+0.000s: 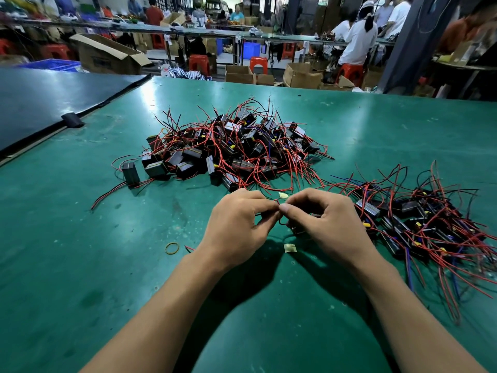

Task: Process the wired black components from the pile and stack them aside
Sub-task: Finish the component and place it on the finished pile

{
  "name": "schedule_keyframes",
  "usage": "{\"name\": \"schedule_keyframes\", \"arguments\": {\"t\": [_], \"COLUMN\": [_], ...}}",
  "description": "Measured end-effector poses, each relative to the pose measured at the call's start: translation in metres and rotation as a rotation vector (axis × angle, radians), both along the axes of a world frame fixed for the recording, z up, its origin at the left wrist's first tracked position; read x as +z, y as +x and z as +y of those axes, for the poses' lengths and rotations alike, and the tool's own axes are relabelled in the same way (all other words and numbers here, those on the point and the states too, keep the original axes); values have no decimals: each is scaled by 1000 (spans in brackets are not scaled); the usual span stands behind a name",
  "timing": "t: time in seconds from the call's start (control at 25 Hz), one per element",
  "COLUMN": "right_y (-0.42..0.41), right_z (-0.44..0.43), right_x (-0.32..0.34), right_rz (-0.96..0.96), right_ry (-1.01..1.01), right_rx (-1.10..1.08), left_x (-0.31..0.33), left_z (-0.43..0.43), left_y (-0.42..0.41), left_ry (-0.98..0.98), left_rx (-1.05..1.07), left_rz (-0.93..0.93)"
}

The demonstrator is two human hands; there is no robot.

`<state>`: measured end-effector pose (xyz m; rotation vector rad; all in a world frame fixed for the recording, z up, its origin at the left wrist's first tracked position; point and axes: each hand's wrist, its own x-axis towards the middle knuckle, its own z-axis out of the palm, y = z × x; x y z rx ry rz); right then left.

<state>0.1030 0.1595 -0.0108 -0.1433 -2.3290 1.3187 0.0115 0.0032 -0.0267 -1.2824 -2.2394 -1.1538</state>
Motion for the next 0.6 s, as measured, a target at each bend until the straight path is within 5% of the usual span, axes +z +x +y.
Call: {"name": "schedule_keyframes", "arguments": {"t": [0.36,0.6], "right_y": [-8,-3], "right_z": [-4,5], "right_x": [-4,-3], "right_rz": [-167,-154], "right_ry": [-118,-385], "right_rx": [-170,52], "left_x": [3,0], "left_z": [0,-1], "left_y": [6,1], "left_ry": [-100,-43], "left_rx": [5,-8], "left_rz": [134,17]}}
